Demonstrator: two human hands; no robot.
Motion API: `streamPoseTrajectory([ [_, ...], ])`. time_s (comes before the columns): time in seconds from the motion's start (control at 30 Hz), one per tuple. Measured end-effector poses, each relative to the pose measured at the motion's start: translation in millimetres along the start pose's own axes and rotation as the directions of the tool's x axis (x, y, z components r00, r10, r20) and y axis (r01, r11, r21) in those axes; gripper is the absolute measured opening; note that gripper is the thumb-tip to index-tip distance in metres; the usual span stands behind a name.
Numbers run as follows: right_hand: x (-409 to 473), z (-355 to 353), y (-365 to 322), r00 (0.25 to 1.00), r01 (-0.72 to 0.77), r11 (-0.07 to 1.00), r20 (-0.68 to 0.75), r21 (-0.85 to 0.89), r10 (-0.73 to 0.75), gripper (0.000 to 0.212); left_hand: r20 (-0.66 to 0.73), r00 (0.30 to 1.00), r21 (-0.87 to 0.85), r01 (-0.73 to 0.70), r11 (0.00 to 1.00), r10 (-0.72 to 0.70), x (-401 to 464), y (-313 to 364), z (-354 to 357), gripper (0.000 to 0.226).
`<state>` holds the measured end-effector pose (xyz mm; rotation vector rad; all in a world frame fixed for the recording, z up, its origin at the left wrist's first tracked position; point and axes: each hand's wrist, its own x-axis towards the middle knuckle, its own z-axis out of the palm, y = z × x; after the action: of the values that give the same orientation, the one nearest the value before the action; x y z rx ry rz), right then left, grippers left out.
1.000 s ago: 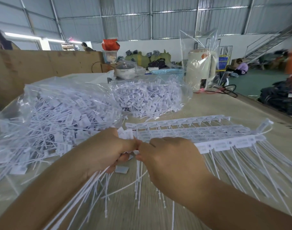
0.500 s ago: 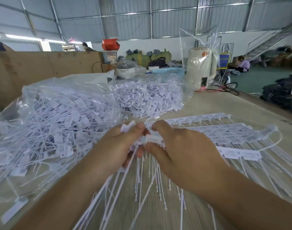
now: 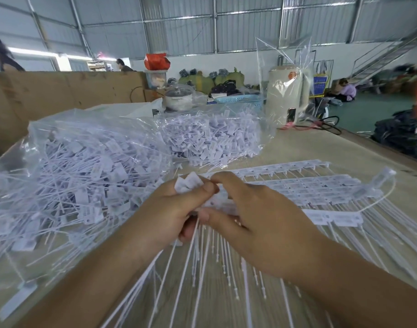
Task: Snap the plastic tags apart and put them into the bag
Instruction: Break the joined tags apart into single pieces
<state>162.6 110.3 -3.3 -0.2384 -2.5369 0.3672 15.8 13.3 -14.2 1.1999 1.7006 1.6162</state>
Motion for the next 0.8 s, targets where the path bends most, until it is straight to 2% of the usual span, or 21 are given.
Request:
streamPoseTrajectory([
  [0.17,1.3,-6.4,6.8,0.996,-0.067,0.997,0.058,-0.042,0.069,0.038,-0.077,0.997,-0.062,0.01,0.998,-0.015,1.7,4.4,-10.7,0.036],
  [0.27,1.0,-4.5,7.7,0.994,-0.063,0.997,0.09,-0.045,0.067,0.041,-0.013,1.0,-0.046,0.019,0.999,-0.02,0.5,1.7,-8.4,0.036],
  [0.4,2.3,-2.9,11.4,0.99,-0.071,0.995,0.128,0.072,0.061,0.036,0.071,0.997,-0.061,0.017,0.998,-0.013,1.5,0.8,-9.5,0.035],
  [0.53,4.5,-2.7,14.5,0.984,-0.083,0.988,0.168,0.133,0.06,0.035,0.135,0.991,-0.073,0.009,0.997,0.001,1.5,3.3,-11.0,0.025],
  [0.7,4.4,-1.6,13.7,0.987,-0.125,0.986,0.111,0.108,0.113,0.038,0.008,1.0,-0.105,0.003,0.994,-0.002,0.1,4.2,0.2,0.009],
  [0.8,4.9,-0.9,6.7,0.992,-0.128,0.989,0.014,0.077,0.127,0.038,-0.079,0.996,-0.193,0.019,0.981,-0.035,-1.4,6.8,5.9,0.017],
])
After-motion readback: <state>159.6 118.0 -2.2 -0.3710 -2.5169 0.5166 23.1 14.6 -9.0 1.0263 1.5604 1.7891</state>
